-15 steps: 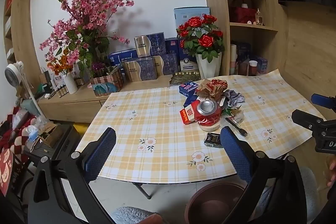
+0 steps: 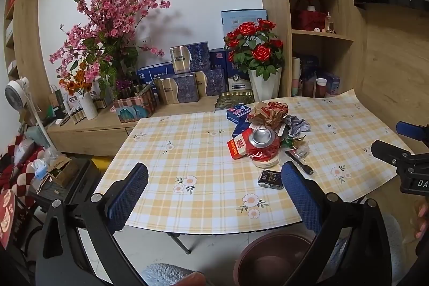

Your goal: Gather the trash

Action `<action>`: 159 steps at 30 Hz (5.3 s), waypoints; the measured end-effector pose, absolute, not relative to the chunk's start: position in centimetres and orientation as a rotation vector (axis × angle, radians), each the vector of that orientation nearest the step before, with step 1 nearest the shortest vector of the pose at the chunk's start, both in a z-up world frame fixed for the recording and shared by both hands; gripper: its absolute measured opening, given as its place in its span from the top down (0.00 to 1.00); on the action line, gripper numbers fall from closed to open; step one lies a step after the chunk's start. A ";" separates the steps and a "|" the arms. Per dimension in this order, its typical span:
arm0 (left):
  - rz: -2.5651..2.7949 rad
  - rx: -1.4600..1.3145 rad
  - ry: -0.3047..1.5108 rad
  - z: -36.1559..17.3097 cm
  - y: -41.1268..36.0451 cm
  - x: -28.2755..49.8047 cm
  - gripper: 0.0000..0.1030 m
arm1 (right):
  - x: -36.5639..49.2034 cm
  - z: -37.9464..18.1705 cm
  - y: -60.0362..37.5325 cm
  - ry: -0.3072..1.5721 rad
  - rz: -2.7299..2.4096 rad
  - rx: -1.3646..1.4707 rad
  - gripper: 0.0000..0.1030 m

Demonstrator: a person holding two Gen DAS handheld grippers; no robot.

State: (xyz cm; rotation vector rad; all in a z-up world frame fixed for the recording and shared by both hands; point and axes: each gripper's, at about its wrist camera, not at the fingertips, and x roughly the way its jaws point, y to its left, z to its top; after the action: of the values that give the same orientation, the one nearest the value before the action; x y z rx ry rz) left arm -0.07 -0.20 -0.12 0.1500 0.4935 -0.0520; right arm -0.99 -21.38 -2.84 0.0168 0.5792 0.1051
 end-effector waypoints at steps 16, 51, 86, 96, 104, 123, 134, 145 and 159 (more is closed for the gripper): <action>-0.065 0.154 0.489 0.6 -0.6 -0.3 0.05 | -0.8 -2.5 -21.4 0.584 0.089 0.022 0.05; -0.068 0.119 0.497 -0.1 -0.3 -0.3 0.05 | -0.9 -2.9 -21.2 0.599 0.074 0.008 0.05; -0.092 0.038 0.570 -4.9 2.6 12.1 0.05 | 18.8 -8.2 -23.7 0.688 0.125 0.193 0.06; -0.071 -0.028 0.606 -7.9 3.7 16.8 0.06 | 31.1 -12.3 -22.3 0.804 0.129 0.351 0.06; -0.124 -0.042 0.639 -10.3 3.3 17.9 0.06 | 34.2 -15.6 -22.3 0.914 0.126 0.504 0.29; -0.422 0.079 0.671 -13.8 -4.6 21.2 0.06 | 23.9 -8.1 -26.3 0.552 0.249 0.461 0.54; -0.505 0.499 0.590 -17.9 -8.7 25.8 0.11 | 17.5 -10.6 -32.3 0.576 0.166 0.509 0.54; -0.585 0.540 0.579 -17.8 -10.0 27.1 0.55 | 14.4 -11.8 -33.8 0.587 0.137 0.504 0.54; -0.551 0.172 0.594 -10.7 -4.8 22.6 0.58 | 10.4 -12.1 -31.9 0.602 0.158 0.496 0.54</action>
State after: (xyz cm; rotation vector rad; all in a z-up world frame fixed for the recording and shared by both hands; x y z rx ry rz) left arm 22.63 -4.79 -10.75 0.1722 0.5944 -0.5513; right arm 10.37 -31.89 -12.12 0.4958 0.6018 0.1583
